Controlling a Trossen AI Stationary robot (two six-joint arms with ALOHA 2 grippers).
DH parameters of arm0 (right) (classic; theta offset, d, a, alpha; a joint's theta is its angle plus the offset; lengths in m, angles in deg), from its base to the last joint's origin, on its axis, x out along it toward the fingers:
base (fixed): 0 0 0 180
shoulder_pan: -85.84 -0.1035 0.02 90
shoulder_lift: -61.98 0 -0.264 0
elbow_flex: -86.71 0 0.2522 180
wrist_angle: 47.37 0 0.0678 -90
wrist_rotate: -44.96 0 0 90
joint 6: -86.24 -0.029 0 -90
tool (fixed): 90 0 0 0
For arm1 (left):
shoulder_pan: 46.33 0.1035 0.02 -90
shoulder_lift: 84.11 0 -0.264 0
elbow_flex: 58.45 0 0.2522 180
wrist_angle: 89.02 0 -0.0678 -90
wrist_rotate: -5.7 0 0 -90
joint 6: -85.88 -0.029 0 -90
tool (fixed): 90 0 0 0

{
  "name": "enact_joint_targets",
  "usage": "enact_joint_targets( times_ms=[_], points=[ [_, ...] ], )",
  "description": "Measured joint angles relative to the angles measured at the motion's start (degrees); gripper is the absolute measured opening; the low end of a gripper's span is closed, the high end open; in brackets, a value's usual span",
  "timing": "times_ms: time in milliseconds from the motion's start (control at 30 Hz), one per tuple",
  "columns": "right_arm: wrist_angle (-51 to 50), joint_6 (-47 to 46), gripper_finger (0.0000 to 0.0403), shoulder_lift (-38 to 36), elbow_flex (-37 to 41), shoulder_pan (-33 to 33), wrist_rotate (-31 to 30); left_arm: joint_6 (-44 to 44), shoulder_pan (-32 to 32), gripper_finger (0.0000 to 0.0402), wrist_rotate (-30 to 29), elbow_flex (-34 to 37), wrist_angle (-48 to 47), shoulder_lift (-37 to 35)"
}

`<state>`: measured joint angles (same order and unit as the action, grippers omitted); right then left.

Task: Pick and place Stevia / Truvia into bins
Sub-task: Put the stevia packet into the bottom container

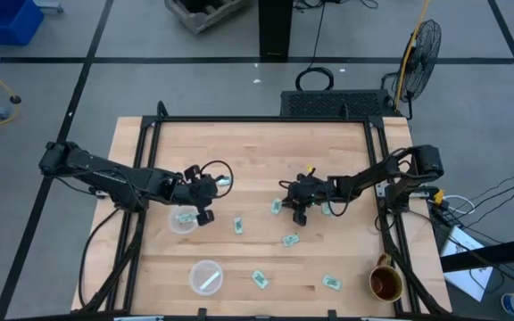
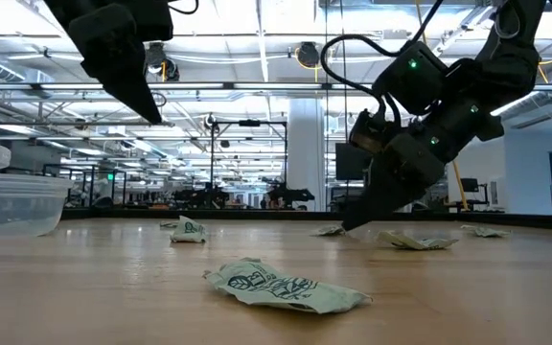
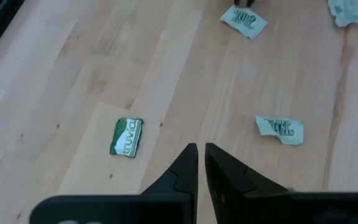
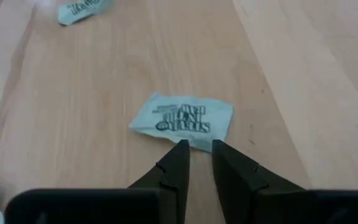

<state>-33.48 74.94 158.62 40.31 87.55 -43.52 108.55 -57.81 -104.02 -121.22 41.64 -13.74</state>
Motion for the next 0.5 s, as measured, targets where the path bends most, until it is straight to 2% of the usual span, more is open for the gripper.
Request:
enact_joint_targets(
  times_ms=[367,500],
  points=[
    [9.75,0.17,0.0075,7.51,-0.15,0.07,-0.06,-1.34,0.0,0.0037,0.0,0.0,1.93,0.02],
    [9.41,0.22,0.0058,8.06,-0.24,0.18,-0.35,-1.35,0.0,0.0037,0.02,0.0,2.06,0.02]
  ],
)
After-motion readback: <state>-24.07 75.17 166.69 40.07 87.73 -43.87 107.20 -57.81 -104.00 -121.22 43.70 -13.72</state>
